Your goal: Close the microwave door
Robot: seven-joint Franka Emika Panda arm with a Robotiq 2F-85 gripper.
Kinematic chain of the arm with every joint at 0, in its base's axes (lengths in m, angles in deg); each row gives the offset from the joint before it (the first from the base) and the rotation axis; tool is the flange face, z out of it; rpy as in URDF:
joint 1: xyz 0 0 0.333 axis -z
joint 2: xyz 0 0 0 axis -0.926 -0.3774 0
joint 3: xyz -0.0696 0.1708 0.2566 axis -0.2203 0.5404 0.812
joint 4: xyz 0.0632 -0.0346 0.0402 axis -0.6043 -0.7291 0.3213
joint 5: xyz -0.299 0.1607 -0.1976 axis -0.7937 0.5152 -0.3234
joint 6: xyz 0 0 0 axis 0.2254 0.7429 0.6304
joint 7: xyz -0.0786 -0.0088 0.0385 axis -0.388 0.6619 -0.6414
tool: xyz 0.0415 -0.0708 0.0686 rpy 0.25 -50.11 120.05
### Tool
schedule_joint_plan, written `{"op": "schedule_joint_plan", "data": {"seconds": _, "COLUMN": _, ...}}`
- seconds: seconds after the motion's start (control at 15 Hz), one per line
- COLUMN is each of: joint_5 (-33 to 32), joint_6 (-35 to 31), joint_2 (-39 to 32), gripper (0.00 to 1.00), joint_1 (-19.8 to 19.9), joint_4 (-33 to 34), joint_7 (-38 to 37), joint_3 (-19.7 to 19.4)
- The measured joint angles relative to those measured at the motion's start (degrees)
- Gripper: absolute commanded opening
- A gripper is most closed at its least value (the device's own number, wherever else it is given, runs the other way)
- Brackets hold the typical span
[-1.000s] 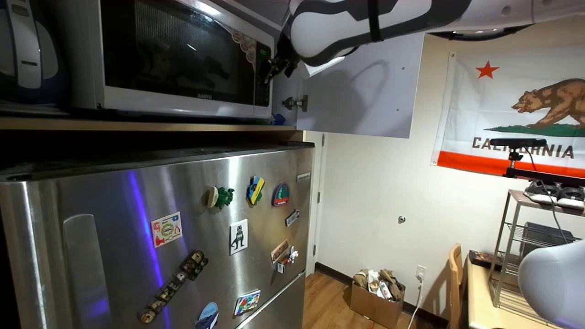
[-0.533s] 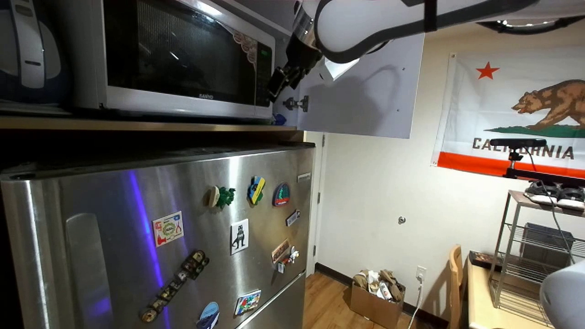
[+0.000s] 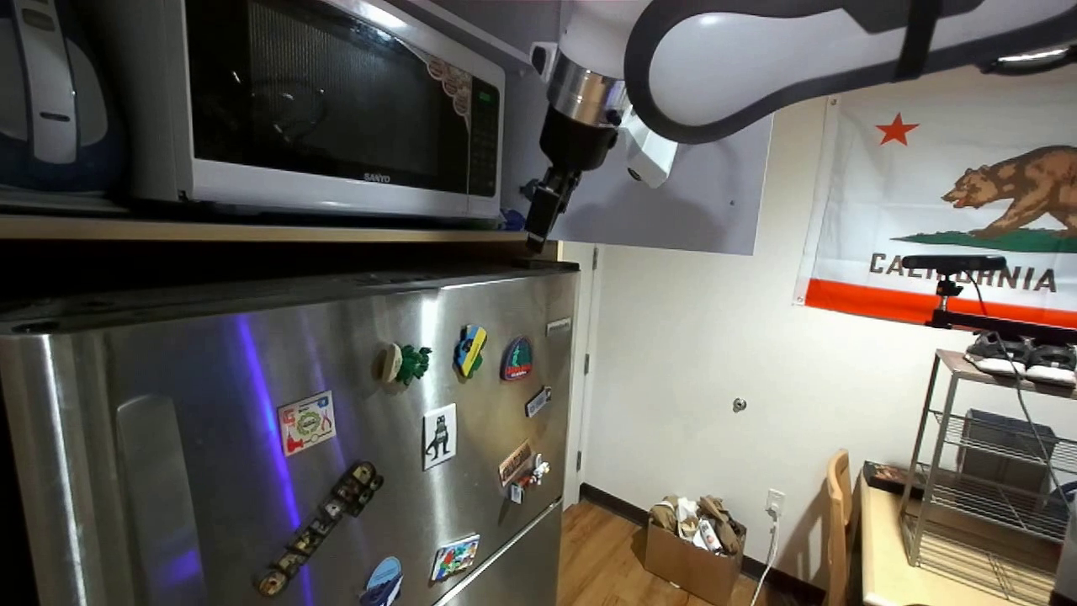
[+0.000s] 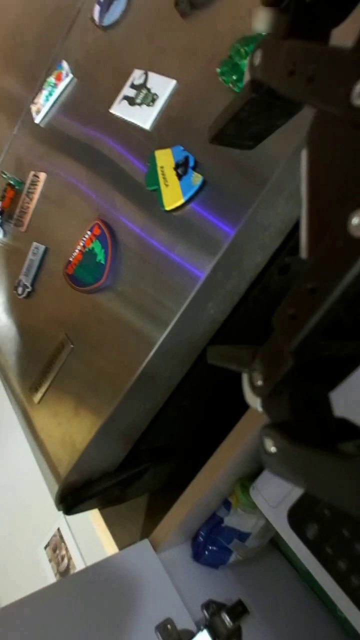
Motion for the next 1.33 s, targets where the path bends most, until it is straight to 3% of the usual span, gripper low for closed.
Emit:
{"op": "schedule_joint_plan", "data": {"seconds": 0.2, "joint_5": -2.4, "joint_6": 3.7, "joint_2": 0.0, "gripper": 1.00, "joint_1": -5.1, "joint_4": -1.5, "joint_7": 0.0, "joint_3": -2.5}}
{"op": "schedule_joint_plan", "data": {"seconds": 0.47, "joint_5": -3.8, "joint_6": 5.9, "joint_2": 0.0, "gripper": 1.00, "joint_1": -8.8, "joint_4": -3.1, "joint_7": -0.1, "joint_3": -4.3}}
{"op": "schedule_joint_plan", "data": {"seconds": 0.87, "joint_5": -6.0, "joint_6": -2.4, "joint_2": -0.6, "gripper": 1.00, "joint_1": -10.6, "joint_4": -4.7, "joint_7": -1.3, "joint_3": -7.1}}
{"op": "schedule_joint_plan", "data": {"seconds": 1.13, "joint_5": -5.5, "joint_6": -2.2, "joint_2": -0.6, "gripper": 1.00, "joint_1": -10.6, "joint_4": -4.7, "joint_7": -1.8, "joint_3": -7.4}}
{"op": "schedule_joint_plan", "data": {"seconds": 1.33, "joint_5": 0.2, "joint_6": 1.5, "joint_2": -0.8, "gripper": 1.00, "joint_1": -12.0, "joint_4": -5.0, "joint_7": -4.1, "joint_3": -7.4}}
